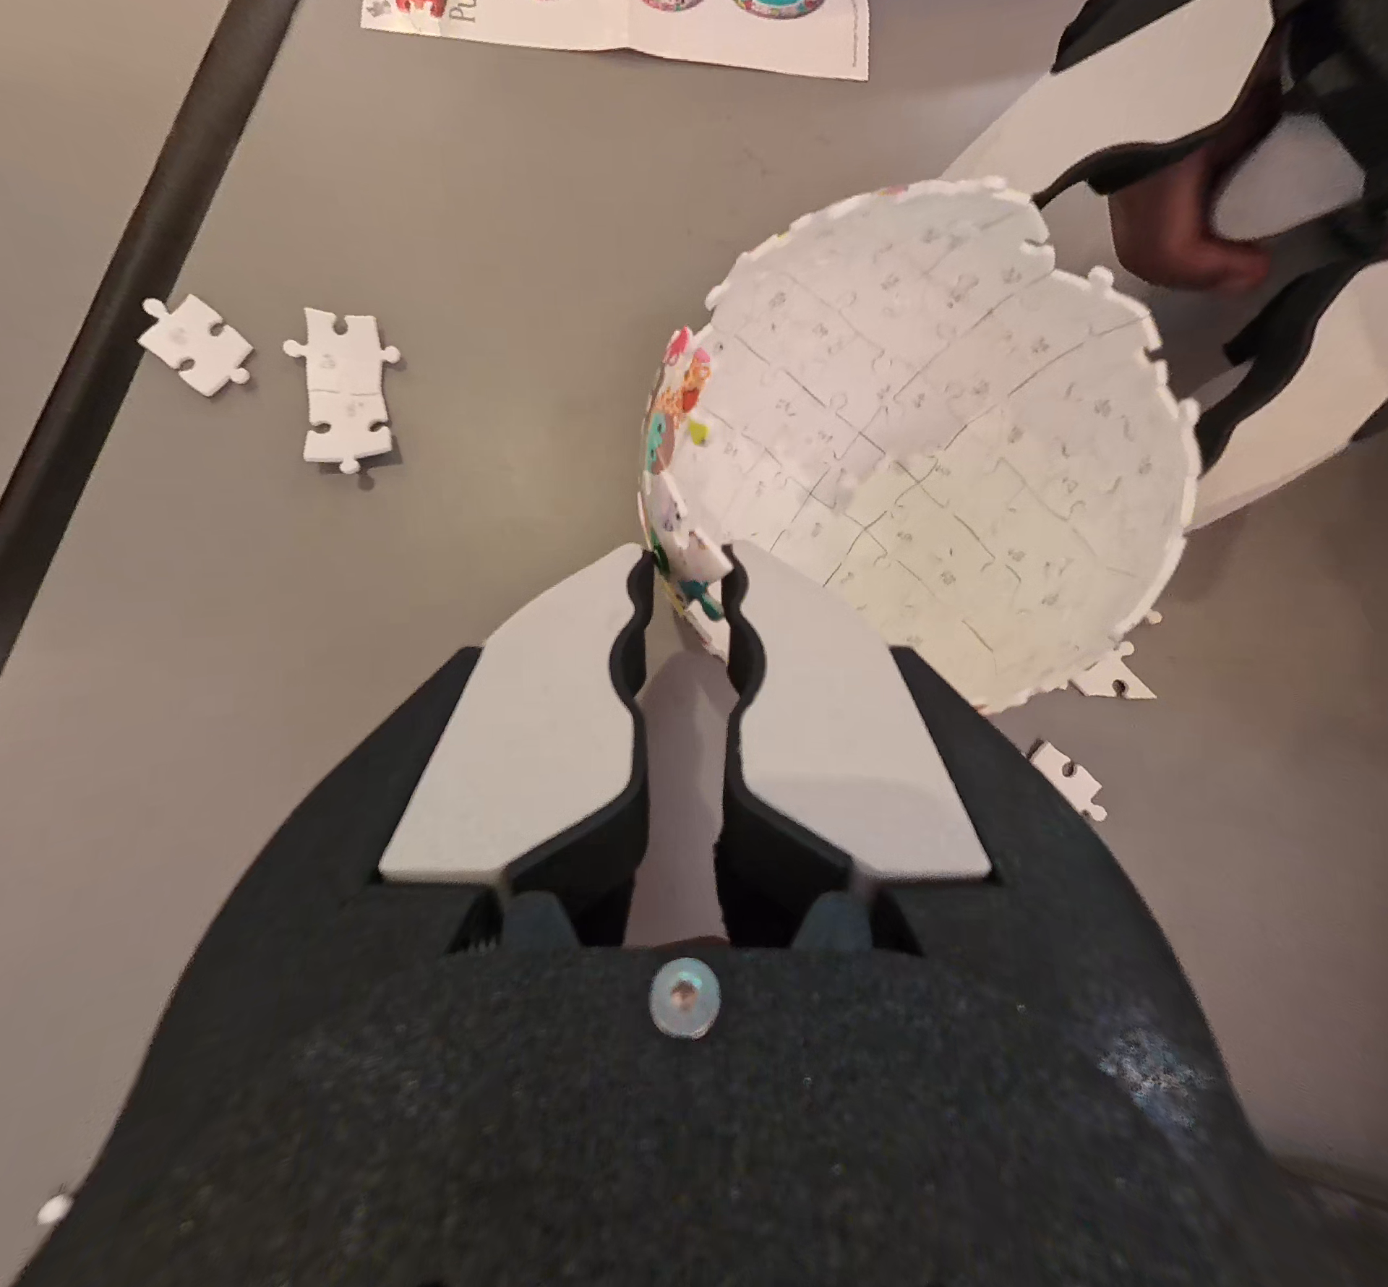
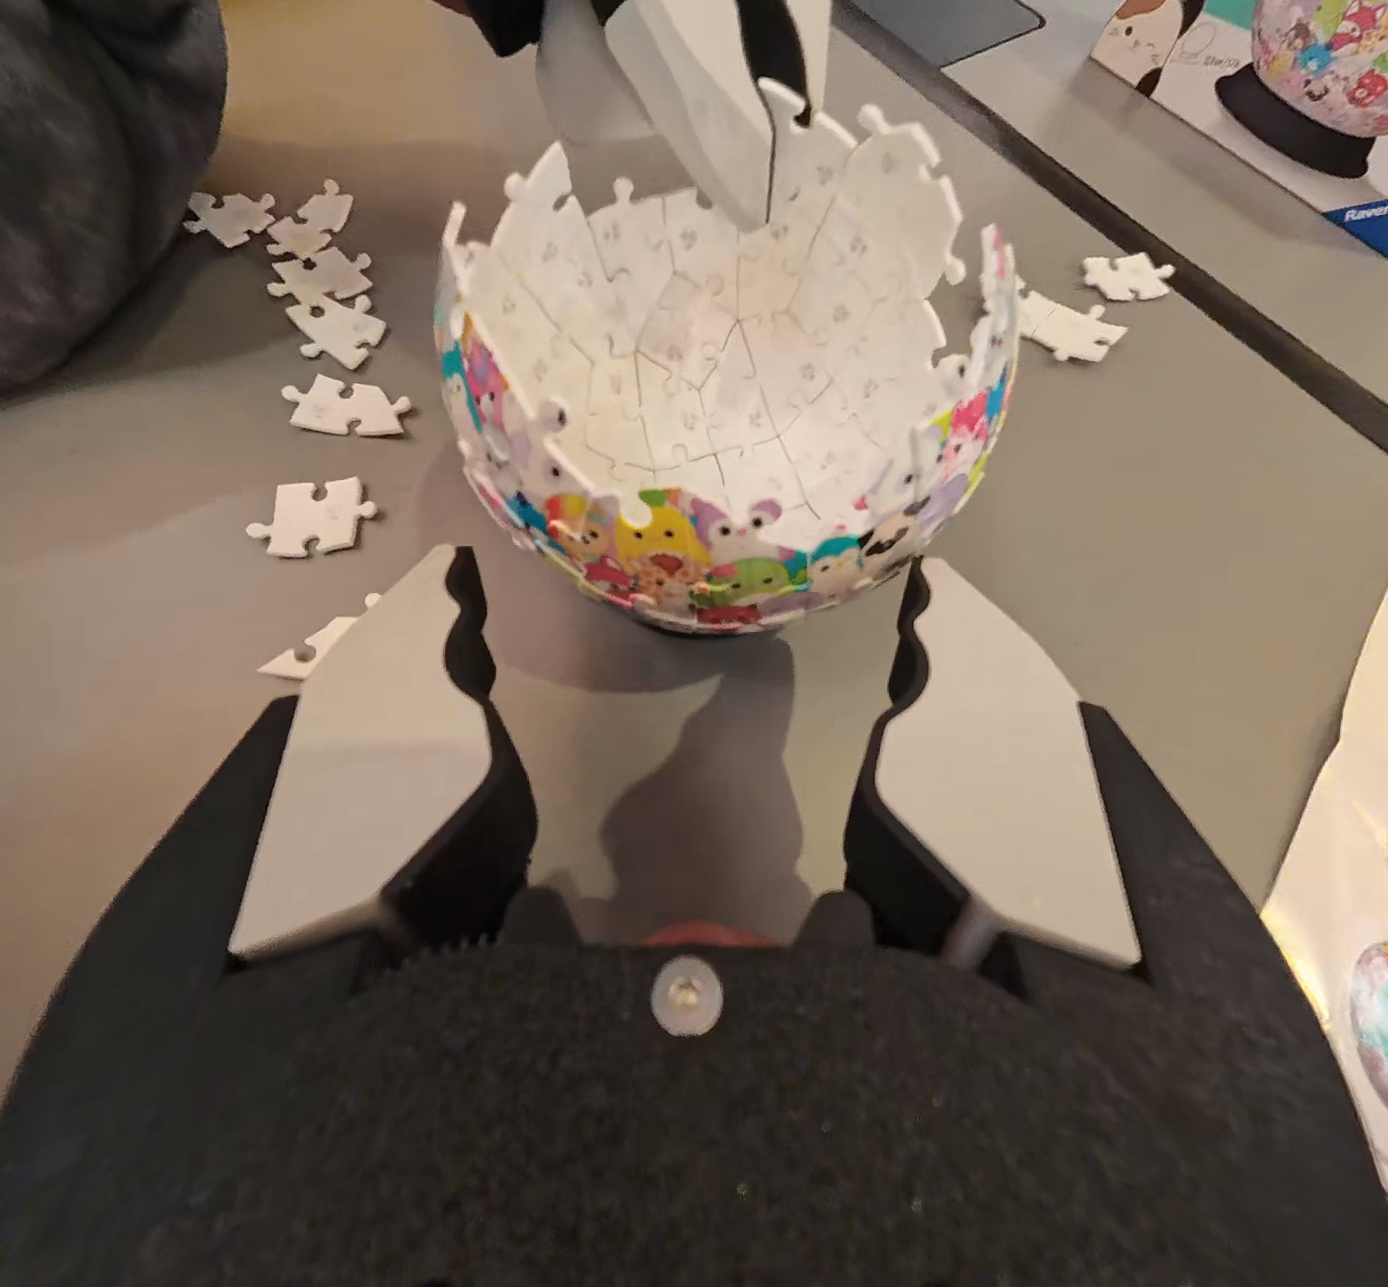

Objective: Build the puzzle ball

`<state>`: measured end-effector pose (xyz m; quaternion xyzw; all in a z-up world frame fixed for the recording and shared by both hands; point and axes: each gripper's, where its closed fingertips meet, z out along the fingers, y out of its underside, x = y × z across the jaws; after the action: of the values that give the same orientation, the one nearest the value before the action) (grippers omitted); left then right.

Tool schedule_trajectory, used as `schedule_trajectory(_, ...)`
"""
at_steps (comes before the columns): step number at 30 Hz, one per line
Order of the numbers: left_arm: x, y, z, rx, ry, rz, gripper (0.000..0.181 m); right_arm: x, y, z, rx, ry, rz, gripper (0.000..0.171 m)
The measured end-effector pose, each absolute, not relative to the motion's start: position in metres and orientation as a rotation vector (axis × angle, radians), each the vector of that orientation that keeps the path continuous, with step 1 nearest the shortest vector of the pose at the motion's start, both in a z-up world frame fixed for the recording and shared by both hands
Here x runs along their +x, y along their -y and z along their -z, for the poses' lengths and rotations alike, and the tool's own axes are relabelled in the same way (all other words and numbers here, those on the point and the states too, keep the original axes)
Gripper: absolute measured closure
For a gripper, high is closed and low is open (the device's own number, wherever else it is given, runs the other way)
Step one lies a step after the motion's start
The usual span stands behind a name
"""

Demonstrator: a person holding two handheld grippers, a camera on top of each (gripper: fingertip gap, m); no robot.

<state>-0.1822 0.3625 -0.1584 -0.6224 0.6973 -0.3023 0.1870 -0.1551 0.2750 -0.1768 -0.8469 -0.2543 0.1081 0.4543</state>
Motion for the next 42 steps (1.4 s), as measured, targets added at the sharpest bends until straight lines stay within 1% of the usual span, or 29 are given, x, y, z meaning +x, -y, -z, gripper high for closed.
schedule_trajectory(4, -0.186, -0.36, 0.164, -1.778, -1.995, 0.858, 0.164, -0.15, -0.278, 0.167, -2.098, 0.647, -0.265, 0.074)
schedule_trajectory(8, -0.191, -0.359, 0.17, -1.801, -2.025, 0.852, 0.164, -0.147, -0.282, 0.162, -2.125, 0.692, -0.279, 0.069)
schedule_trajectory(13, -0.198, -0.356, 0.174, -1.828, -2.06, 0.867, 0.163, -0.147, -0.279, 0.159, -2.139, 0.758, -0.374, 0.07)
schedule_trajectory(15, -0.199, -0.356, 0.172, -1.824, -2.055, 0.887, 0.162, -0.149, -0.271, 0.162, -2.162, 0.779, -0.452, 0.069)
schedule_trajectory(21, -0.196, -0.361, 0.16, -1.817, -1.99, 0.951, 0.159, -0.148, -0.26, 0.193, -2.222, 0.765, -0.463, 0.064)
schedule_trajectory(26, -0.197, -0.358, 0.162, -1.835, -1.997, 0.991, 0.163, -0.159, -0.266, 0.201, -2.229, 0.755, -0.504, 0.065)
schedule_trajectory(38, -0.206, -0.353, 0.169, -1.87, -2.058, 0.989, 0.163, -0.152, -0.278, 0.175, -2.179, 0.666, -0.669, 0.074)
schedule_trajectory(42, -0.208, -0.352, 0.174, -1.884, -2.082, 0.966, 0.163, -0.152, -0.282, 0.168, -2.173, 0.704, -0.638, 0.072)
